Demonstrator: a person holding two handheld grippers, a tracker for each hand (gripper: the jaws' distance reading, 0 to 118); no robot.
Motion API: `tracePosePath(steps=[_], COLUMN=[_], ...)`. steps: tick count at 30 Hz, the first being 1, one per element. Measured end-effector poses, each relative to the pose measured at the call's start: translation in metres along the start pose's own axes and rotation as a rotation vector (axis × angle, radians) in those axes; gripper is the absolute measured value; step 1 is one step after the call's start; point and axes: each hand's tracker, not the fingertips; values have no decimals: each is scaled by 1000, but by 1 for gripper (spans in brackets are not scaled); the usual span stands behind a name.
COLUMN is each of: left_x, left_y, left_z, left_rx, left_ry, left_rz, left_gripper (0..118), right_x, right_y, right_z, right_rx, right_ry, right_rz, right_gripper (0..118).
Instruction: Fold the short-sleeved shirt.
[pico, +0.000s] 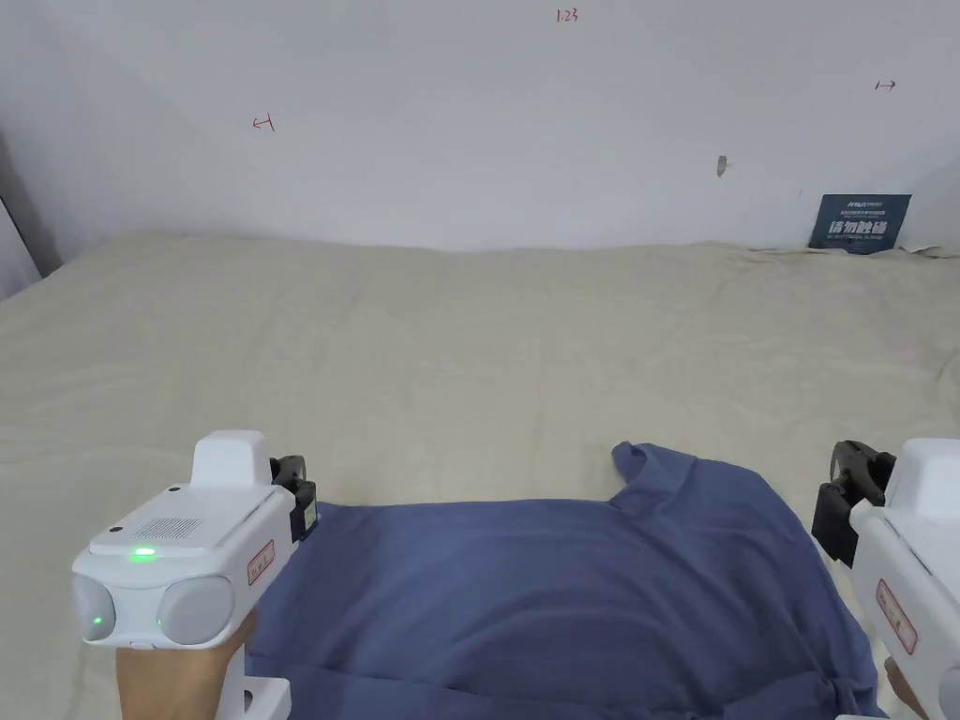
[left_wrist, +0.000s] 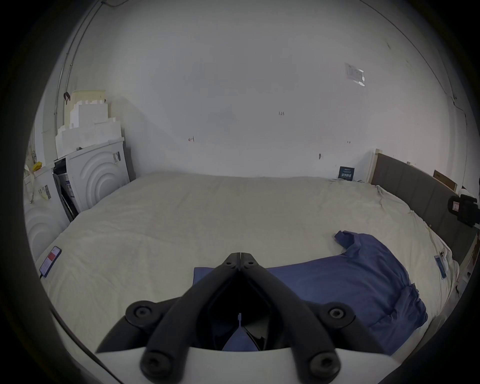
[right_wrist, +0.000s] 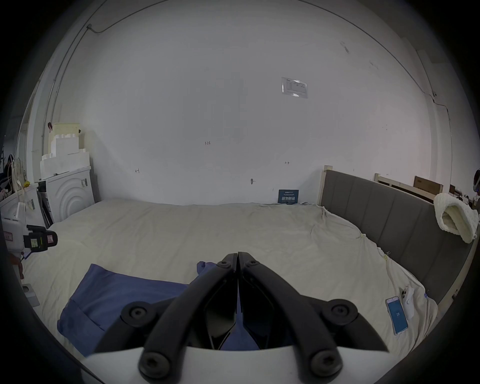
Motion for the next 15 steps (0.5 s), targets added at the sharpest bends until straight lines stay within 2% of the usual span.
tracePosePath(steps=[15], left_x=[-60], left_y=[-7], left_z=[-170], left_rx=[-393], left_ry=[20], left_rz=[96], left_gripper=[0], right_x=[-4], right_y=[-14], right_z=[-65], right_rx=[-81], right_ry=[-9], right_rz=[15], right_gripper=[0])
